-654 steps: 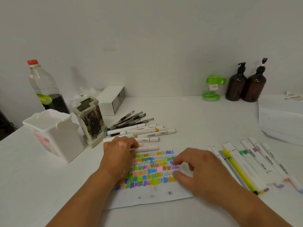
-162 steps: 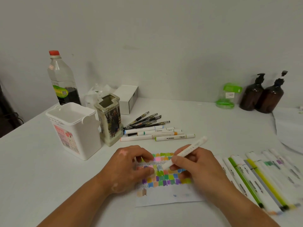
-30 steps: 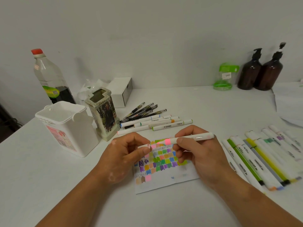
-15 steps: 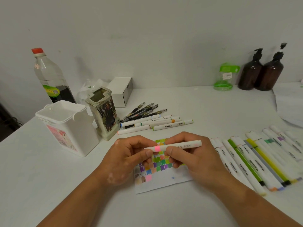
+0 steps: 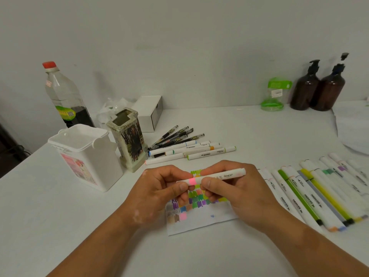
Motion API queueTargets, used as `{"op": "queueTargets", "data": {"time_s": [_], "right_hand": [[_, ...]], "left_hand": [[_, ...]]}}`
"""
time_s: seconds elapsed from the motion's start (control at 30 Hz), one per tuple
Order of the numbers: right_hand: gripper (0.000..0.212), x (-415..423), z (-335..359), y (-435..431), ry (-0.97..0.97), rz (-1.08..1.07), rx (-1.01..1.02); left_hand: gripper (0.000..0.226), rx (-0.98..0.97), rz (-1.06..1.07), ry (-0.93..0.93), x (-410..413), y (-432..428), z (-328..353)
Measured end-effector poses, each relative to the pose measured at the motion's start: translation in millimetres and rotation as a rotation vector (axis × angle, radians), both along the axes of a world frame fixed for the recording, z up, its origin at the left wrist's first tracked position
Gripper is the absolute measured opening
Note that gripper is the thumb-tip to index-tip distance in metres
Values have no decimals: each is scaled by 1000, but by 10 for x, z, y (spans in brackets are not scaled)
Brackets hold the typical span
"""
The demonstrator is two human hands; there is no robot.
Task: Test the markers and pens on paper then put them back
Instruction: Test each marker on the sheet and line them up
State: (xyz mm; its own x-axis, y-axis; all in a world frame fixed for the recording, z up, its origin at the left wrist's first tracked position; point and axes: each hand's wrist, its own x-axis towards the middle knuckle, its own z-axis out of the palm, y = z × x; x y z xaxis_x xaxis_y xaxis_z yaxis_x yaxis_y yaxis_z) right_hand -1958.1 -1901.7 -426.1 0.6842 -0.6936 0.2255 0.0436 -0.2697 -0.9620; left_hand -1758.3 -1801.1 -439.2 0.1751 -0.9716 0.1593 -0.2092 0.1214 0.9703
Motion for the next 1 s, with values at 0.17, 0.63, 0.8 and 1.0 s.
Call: {"op": "queueTargets", "data": {"time_s": [0.17,0.63,0.8,1.0], "right_hand": [[11,-7,-3,-49,79,19,9],[14,-57,-25,-119,636,-336,-491],[26,-305,-44,-449,1026,-578,-529],[32,-380,-36,-500,1174,-611,-512]], "left_hand": [[20,37,63,-145,76,-4,-6],[33,129,179,-549,124,-24,-88],[46,237,146,-805,166,-45,-97],[44,245,150,-791,252,-36,-118]]}}
